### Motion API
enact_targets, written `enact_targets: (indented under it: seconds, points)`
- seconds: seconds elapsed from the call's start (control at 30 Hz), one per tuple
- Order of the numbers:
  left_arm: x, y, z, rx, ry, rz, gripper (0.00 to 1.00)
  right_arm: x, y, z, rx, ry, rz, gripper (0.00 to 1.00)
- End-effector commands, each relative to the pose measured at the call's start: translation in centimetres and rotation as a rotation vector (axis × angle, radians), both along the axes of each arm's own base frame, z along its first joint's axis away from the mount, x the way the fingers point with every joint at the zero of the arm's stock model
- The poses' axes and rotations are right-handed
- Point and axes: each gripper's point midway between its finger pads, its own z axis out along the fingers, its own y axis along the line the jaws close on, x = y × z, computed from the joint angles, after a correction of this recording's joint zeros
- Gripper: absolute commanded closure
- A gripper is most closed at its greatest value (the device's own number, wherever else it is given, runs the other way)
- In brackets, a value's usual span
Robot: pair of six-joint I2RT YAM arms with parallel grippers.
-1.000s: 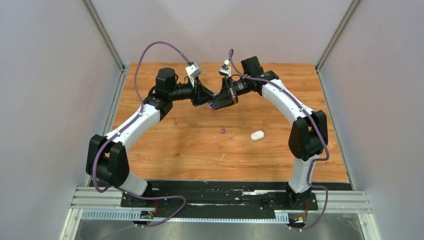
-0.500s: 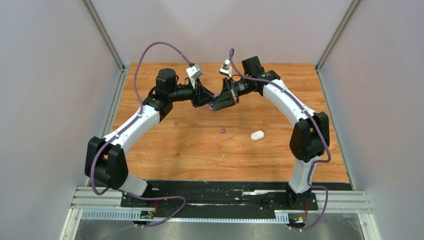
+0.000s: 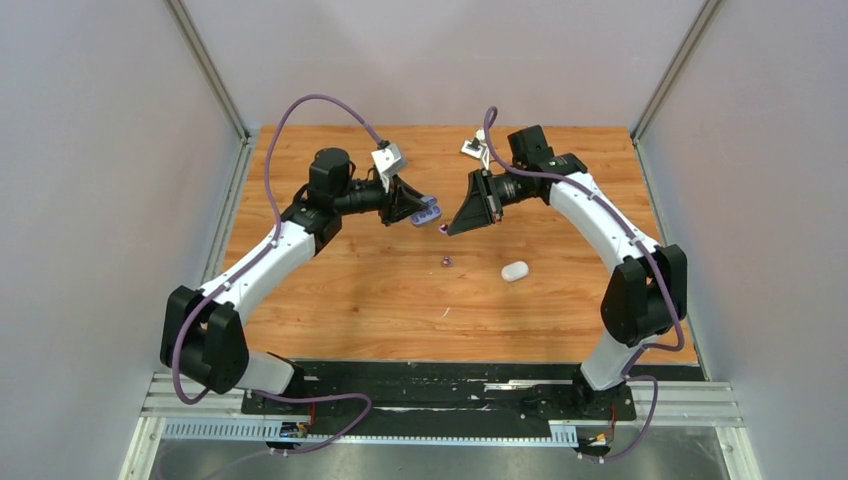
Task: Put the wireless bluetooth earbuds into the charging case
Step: Place the earbud at the center of the board.
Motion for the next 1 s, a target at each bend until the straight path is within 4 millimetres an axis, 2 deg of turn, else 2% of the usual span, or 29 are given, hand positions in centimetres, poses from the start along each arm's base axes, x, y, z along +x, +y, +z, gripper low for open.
enact_targets:
  seconds: [0.0,0.17,0.27,0.37,0.6,0.73,0.8,0.97]
  points:
    - [-0.5,0.6,0.9,0.02,-0.083,0.011,1.0,-0.1,-1.4,-4.2,0.041,0.212,0.021,1.0]
    - [-1.2,1.5,0.9,0.031,-0.079,0.044,1.0,-0.4,-3.6,-10.4,0.025,0.733,-0.02,1.0]
    - [-1.7,2.3,1.2,0.035,-0.086,0.073,1.0,-1.4,-3.8,-13.1,-0.009,0.857,-0.03,1.0]
    - [-2.4,2.8,0.8,0.043,-0.061,0.089,1.0,-1.4,-3.6,-15.6,-0.073,0.932,-0.066,1.0]
    - [-3.1,3.2,0.4,0.041,-0.03,0.105,1.0,0.3,-3.3,-21.4,-0.289,1.0,-0.215,1.0]
    - [-2.7,3.4,0.5,0.045,-0.027,0.114,1.0,0.2,-3.4,-24.7,-0.433,0.983,-0.262,1.0]
    - [-2.6,3.5,0.7,0.043,-0.024,0.117,1.0,0.1,-3.4,-25.8,-0.479,0.982,-0.278,1.0]
    - [-2.3,3.5,0.7,0.035,-0.009,0.121,1.0,1.4,-4.3,-28.1,-0.624,0.875,-0.349,0.95]
